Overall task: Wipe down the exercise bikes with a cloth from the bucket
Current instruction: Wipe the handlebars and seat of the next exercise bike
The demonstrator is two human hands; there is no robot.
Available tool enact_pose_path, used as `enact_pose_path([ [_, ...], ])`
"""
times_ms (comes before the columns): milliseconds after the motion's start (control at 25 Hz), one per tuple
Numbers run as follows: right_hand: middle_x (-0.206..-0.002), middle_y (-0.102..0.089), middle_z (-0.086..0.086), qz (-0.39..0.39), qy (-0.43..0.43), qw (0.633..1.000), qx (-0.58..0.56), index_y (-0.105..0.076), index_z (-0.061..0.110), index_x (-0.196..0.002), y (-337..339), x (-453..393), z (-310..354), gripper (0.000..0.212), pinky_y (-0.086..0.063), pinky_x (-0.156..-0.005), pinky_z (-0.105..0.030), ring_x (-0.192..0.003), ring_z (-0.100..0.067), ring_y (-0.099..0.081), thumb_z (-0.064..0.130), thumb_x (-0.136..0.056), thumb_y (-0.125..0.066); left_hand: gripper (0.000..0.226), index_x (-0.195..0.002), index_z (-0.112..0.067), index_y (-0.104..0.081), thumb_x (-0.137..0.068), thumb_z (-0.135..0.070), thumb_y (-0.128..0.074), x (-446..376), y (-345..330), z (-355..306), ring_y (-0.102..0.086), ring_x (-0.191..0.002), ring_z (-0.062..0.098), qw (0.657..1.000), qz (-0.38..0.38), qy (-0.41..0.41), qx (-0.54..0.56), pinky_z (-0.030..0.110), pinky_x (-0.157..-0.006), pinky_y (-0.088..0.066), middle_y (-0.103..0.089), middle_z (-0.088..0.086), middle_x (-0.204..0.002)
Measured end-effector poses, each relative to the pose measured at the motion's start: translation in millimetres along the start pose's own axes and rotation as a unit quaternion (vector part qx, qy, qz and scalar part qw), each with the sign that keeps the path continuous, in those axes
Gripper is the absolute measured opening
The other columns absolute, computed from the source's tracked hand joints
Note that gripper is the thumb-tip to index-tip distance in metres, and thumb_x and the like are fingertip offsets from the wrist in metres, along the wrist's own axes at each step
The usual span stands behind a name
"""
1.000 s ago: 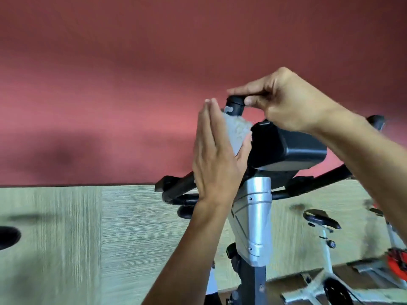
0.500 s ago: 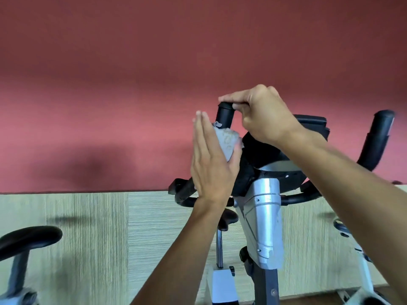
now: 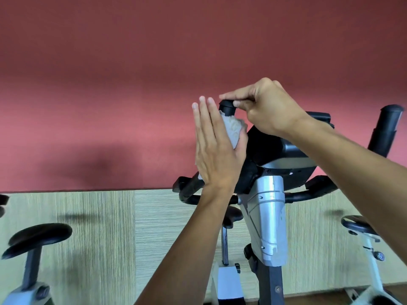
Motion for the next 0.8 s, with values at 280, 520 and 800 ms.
enact_pose_path([
  [280, -0.119, -0.071, 0.016, -0.001, -0.009, 1.0, -0.012, -0.073, 0.031, -0.12, -3, 2, -4, 0.038, -0.038, -0.115, -0.032, -0.13, -0.022, -0.052, 0.005, -0.101, -0.053, 0.076, -0.155, -0.003, -0.023, -0.099, -0.038, -0.06, 45, 3, 29, -0.032, -0.151, 0.027, 0.997, 0.018, 0.002, 0.068, 0.036, -0.117, -0.041, -0.031, 0.018, -0.163],
  [520, -0.121, -0.072, 0.009, -0.023, -0.011, 0.999, -0.022, -0.072, 0.028, -0.124, -6, 6, -4, 0.043, -0.035, -0.113, -0.017, -0.13, -0.015, -0.055, -0.001, -0.1, -0.05, 0.079, -0.155, -0.003, -0.032, -0.095, -0.043, -0.064, -7, 5, -1, -0.048, -0.141, 0.025, 0.997, -0.003, 0.01, 0.074, 0.035, -0.097, -0.055, -0.042, 0.013, -0.158],
  [800, -0.143, -0.06, -0.008, -0.05, 0.156, 0.978, 0.127, -0.065, 0.007, -0.132, -22, 32, 23, 0.037, -0.017, -0.126, -0.042, -0.143, -0.026, -0.045, -0.004, -0.098, -0.053, 0.082, -0.158, -0.02, -0.017, -0.093, -0.041, -0.064, 65, 2, 68, -0.045, -0.137, 0.015, 0.973, 0.132, 0.015, 0.189, 0.035, -0.099, -0.053, -0.039, 0.011, -0.153],
])
Point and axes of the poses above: each hand's wrist, its own x-axis away from the middle knuckle, its own y-axis out of the back of the hand, z = x × y, the point moved 7 cm from there along -x, towards the middle knuckle
